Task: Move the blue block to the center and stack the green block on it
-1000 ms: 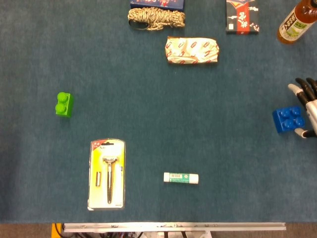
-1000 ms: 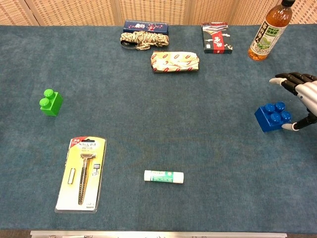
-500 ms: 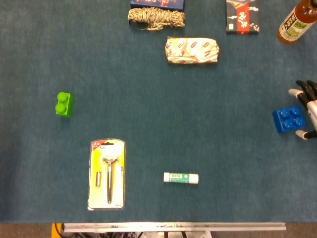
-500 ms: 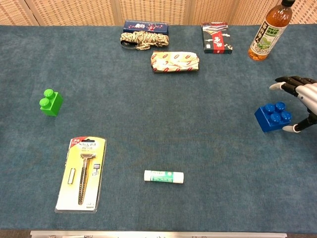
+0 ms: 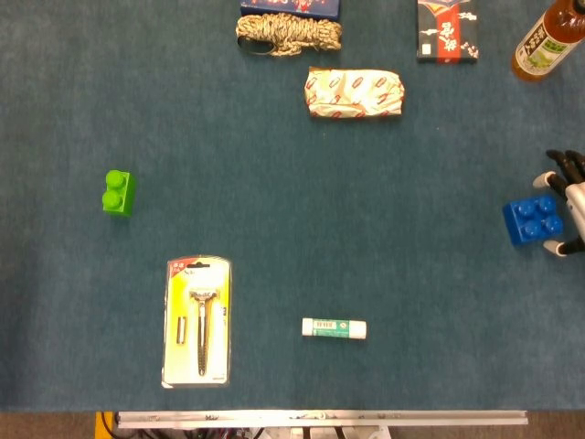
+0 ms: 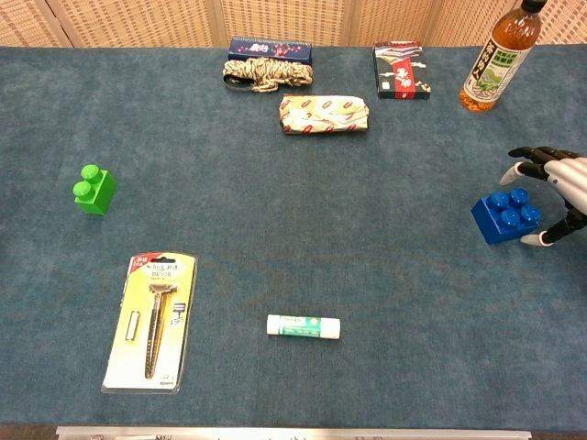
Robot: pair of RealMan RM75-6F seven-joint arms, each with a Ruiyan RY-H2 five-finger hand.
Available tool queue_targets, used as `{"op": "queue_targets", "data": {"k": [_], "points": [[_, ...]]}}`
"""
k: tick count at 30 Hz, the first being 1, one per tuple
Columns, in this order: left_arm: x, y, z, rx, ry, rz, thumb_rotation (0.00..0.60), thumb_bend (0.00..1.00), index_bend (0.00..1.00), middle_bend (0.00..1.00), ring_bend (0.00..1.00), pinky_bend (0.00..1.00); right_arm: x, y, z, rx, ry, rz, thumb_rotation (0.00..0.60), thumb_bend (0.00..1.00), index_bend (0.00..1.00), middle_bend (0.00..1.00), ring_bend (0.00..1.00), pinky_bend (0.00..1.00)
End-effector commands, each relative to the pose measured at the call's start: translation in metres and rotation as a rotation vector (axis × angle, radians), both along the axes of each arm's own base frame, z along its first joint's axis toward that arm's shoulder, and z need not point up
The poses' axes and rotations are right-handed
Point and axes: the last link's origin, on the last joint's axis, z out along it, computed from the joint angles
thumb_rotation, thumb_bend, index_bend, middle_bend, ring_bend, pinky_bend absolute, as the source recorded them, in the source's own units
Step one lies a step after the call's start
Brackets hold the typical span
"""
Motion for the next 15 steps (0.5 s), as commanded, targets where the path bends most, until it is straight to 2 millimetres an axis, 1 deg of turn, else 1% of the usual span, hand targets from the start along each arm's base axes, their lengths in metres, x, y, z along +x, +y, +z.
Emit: {"op": "queue_targets", "data": {"k": [1,7,15], "points": [[0.0000,0.0000,0.0001,0.001,-0.001,0.000,0.600,0.25,0.42,0.46,0.30,0.47,0.0002,-0.0014,-0.0013,0.003,-0.008,-0.005,0.600,0.06,0.34,0.07,0.00,0.10],[0.0000,0.0001,0.0004,0.001,-0.002,0.000,0.600,0.25,0.42,0.46,0.30,0.47,0.0007,-0.0028,-0.0024,0.002,-0.022,-0.011,0.600,0.11,0.44,0.08,0.00,0.10],[-0.0003,0.0001,0.0001,0.000,-0.001,0.002,0.600,0.25,0.42,0.46,0.30,0.47,0.0020,-0.0021,-0.0020,-0.013,-0.050,-0.031,0.600,0.13,0.51,0.09,0.00,0.10]]}}
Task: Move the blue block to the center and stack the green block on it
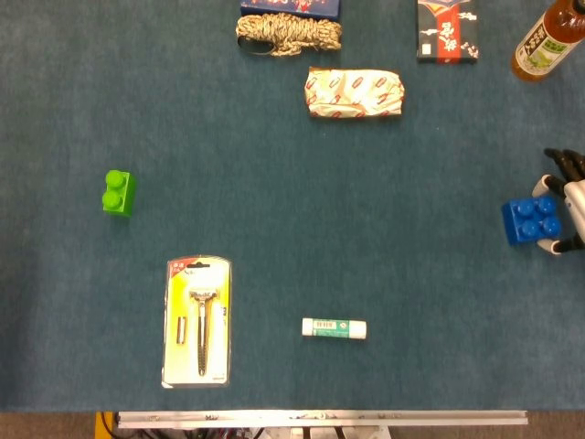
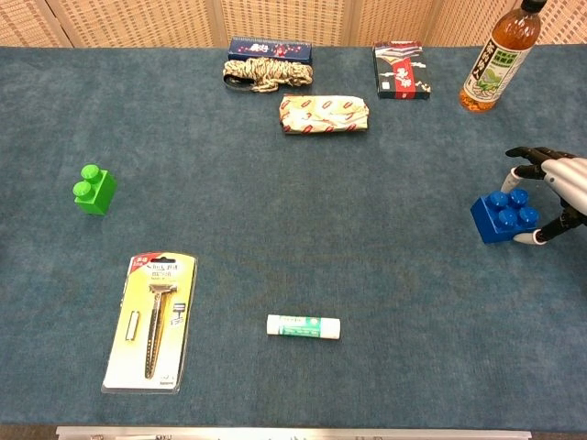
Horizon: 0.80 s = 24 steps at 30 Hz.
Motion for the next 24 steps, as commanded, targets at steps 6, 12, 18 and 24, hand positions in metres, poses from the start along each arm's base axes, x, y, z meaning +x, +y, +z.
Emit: {"op": "queue_targets", "data": {"k": [6,12,18,24], "points": [[0.000,0.000,0.000,-0.003,0.002,0.001,0.600,0.25,0.42,0.46,0.30,0.47,0.005,0.001,0.002,-0.004,-0.049,-0.044,0.600,0.14,0.54,0.10,0.00,0.10],[0.002,-0.001,-0.001,-0.011,0.009,-0.009,0.600,0.25,0.42,0.46,0.30,0.47,0.015,-0.001,0.004,-0.001,-0.076,-0.082,0.600,0.16,0.55,0.11,0.00,0.10],[0.005,0.001,-0.003,-0.031,0.028,-0.036,0.600,0.25,0.42,0.46,0.30,0.47,0.034,-0.007,0.010,-0.008,-0.054,-0.080,0.600,0.17,0.56,0.12,0.00,0.10],[0.005,0.002,0.003,-0.033,0.043,-0.059,0.600,0.25,0.42,0.46,0.29,0.47,0.060,-0.016,0.015,-0.022,-0.004,-0.053,0.600,0.18,0.56,0.12,0.00,0.10]]}}
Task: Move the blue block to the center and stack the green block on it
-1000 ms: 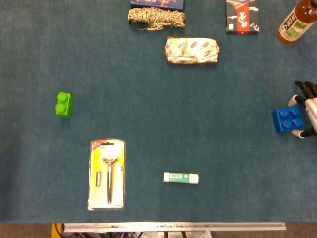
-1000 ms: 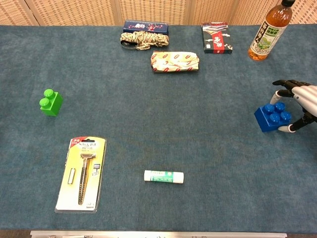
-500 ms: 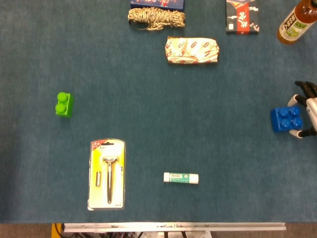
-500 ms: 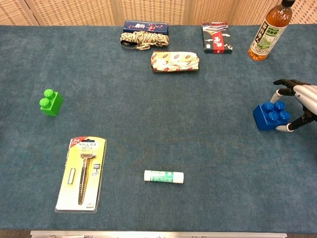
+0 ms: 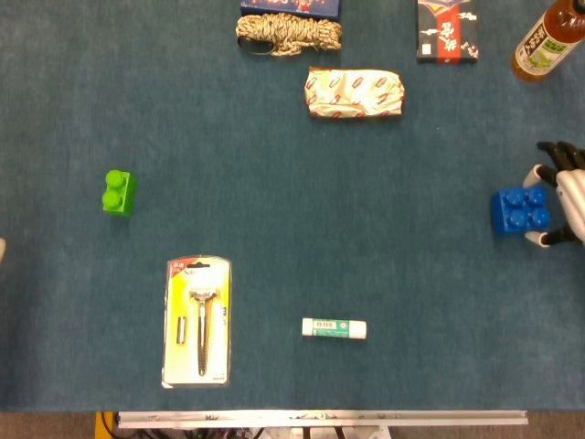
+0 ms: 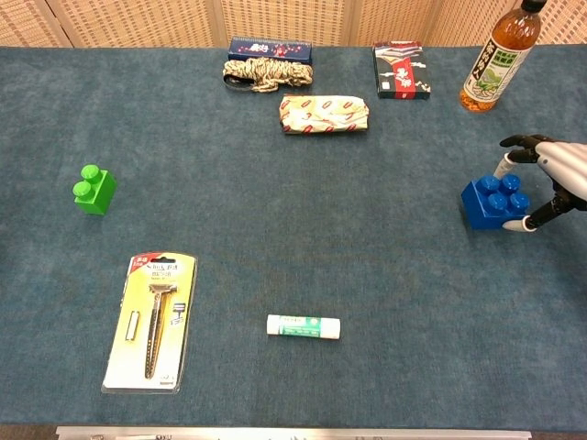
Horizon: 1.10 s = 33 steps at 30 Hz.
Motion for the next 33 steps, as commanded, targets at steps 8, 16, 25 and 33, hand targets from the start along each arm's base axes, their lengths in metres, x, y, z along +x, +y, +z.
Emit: {"op": "queue_targets", "data": {"k": [8,16,25,33], "points": [[-0.014,-0.004,0.018,0.011,0.045,-0.039,0.600,0.25,0.40,0.45,0.28,0.47,0.056,-0.022,0.005,-0.017,0.099,0.038,0.600,0.18,0.56,0.12,0.00,0.10],[-0.029,-0.014,0.026,0.000,0.073,-0.051,0.600,0.25,0.40,0.45,0.28,0.47,0.099,-0.037,-0.005,-0.027,0.141,0.054,0.600,0.19,0.56,0.14,0.00,0.10],[-0.046,-0.024,0.027,-0.043,0.118,-0.025,0.600,0.25,0.40,0.45,0.28,0.47,0.139,-0.047,-0.024,-0.027,0.108,0.052,0.600,0.24,0.57,0.14,0.00,0.10],[-0.052,-0.030,0.025,-0.070,0.144,-0.018,0.600,0.25,0.40,0.45,0.28,0.47,0.163,-0.055,-0.049,-0.044,0.106,0.040,0.600,0.25,0.57,0.14,0.00,0.10]]}}
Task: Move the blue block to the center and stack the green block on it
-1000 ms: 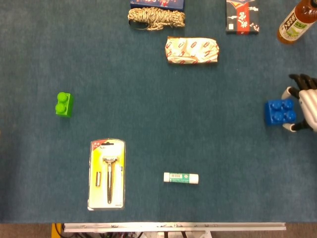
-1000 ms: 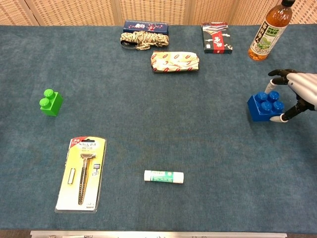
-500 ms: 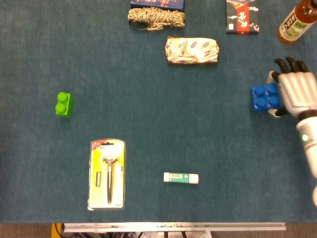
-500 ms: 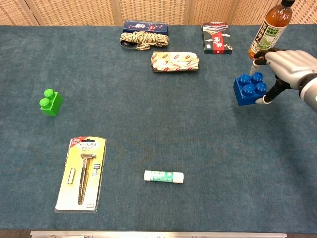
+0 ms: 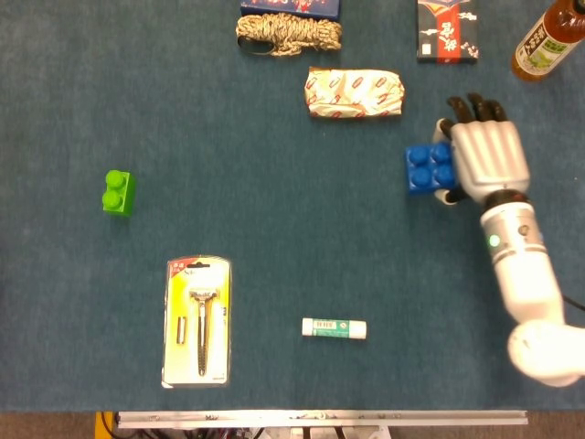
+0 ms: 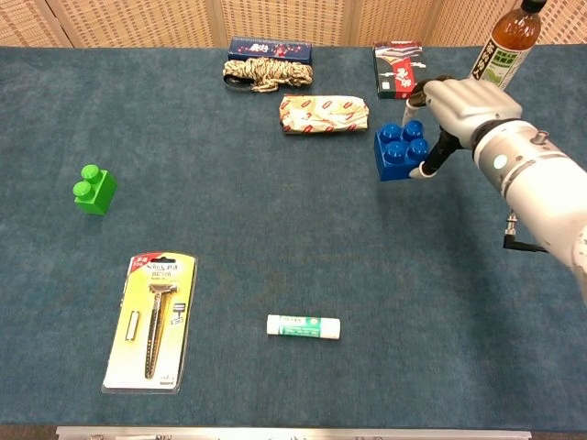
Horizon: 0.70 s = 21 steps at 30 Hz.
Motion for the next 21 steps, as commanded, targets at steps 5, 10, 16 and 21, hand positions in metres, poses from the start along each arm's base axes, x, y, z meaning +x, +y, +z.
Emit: {"op": "queue_targets", "data": {"k": [5,10,16,21], "points": [[-0.003,-0.003,0.000,-0.007,0.002,0.002,0.600,0.25,0.40,0.45,0.28,0.47,0.022,-0.007,-0.028,-0.024,-0.006,-0.021,0.600,0.26,0.57,0.14,0.00,0.10],[-0.005,-0.005,-0.002,-0.015,0.006,0.004,0.600,0.25,0.40,0.45,0.28,0.47,0.035,-0.007,-0.047,-0.021,-0.030,-0.038,0.600,0.25,0.57,0.15,0.00,0.10],[-0.009,-0.007,-0.001,-0.021,0.001,0.010,0.600,0.25,0.40,0.45,0.28,0.47,0.051,-0.004,-0.068,-0.015,-0.079,-0.060,0.600,0.25,0.57,0.15,0.00,0.10],[-0.011,-0.009,0.000,-0.027,0.000,0.016,0.600,0.25,0.40,0.45,0.28,0.48,0.062,-0.003,-0.078,-0.022,-0.116,-0.078,0.600,0.26,0.57,0.15,0.00,0.10]]}}
